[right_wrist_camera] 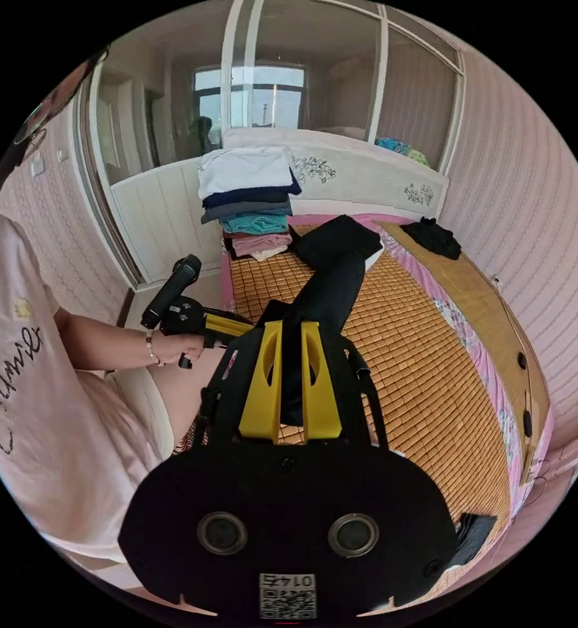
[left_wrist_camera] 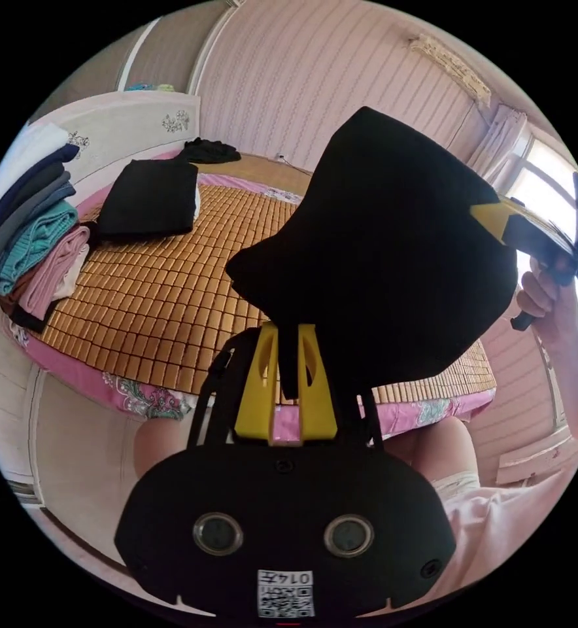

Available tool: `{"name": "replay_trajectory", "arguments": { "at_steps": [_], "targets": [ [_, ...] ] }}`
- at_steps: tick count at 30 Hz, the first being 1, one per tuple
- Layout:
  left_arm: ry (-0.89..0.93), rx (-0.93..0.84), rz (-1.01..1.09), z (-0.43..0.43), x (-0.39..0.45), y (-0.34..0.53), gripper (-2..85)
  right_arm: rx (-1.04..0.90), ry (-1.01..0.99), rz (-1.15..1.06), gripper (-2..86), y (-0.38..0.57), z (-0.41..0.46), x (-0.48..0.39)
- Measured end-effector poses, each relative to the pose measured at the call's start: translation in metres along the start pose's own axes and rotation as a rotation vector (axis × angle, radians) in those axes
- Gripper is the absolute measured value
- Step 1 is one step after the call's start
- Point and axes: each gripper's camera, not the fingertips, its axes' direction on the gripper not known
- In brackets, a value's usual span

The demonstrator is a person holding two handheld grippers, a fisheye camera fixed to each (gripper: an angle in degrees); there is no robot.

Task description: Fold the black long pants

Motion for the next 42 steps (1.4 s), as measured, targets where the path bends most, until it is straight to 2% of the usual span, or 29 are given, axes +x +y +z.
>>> {"name": "replay_trajectory", "arguments": {
  "at_steps": [13, 17, 19, 21, 22, 23, 24, 25, 27, 31, 36, 40, 42],
  "targets": [
    [-0.185, 0.209, -0.338, -0.072, -0.083, -0.020, 4.9, -0.021, -0.053, -0.485, 4.5, -0.215, 0.062, -0.019],
    [-0.231, 0.302, -0.398, -0.072, -0.094, -0.053, 5.4, -0.028, 0.044, -0.605, 5.3, -0.290, 0.094, 0.017],
    [-0.259, 0.367, -0.456, -0.059, -0.108, -0.087, 6.5, -0.039, 0.203, -0.602, 5.3, -0.324, 0.123, 0.043],
    [-0.279, 0.379, -0.519, -0.038, -0.123, -0.114, 7.3, -0.105, 0.411, -0.460, 1.0, -0.358, 0.175, 0.083],
    [-0.304, 0.331, -0.545, -0.016, -0.135, -0.132, 7.6, -0.116, 0.442, -0.373, 0.9, -0.363, 0.189, 0.094],
    [-0.314, 0.287, -0.539, -0.004, -0.141, -0.140, 7.5, -0.186, 0.387, -0.223, 0.7, -0.366, 0.217, 0.114],
    [-0.324, 0.158, -0.523, 0.023, -0.150, -0.153, 7.6, -0.282, 0.217, -0.126, 1.5, -0.358, 0.247, 0.126],
    [-0.331, 0.027, -0.488, 0.046, -0.156, -0.163, 7.8, -0.326, 0.143, -0.096, 1.9, -0.353, 0.262, 0.129],
    [-0.301, 0.046, -0.398, 0.050, -0.150, -0.169, 7.7, -0.439, 0.077, -0.071, 3.9, -0.330, 0.306, 0.127],
    [-0.313, 0.002, -0.305, 0.046, -0.120, -0.172, 8.4, -0.457, 0.089, -0.122, 5.2, -0.310, 0.316, 0.128],
    [-0.500, 0.003, -0.023, 0.015, -0.036, -0.166, 8.6, -0.252, 0.025, 0.009, 6.1, -0.256, 0.222, 0.157],
    [-0.430, 0.041, 0.162, -0.007, 0.051, -0.166, 10.3, -0.279, 0.006, 0.091, 9.3, -0.171, 0.151, 0.167],
    [-0.397, 0.062, 0.235, -0.011, 0.095, -0.167, 10.4, -0.325, 0.009, 0.162, 9.6, -0.099, 0.106, 0.170]
  ]
}}
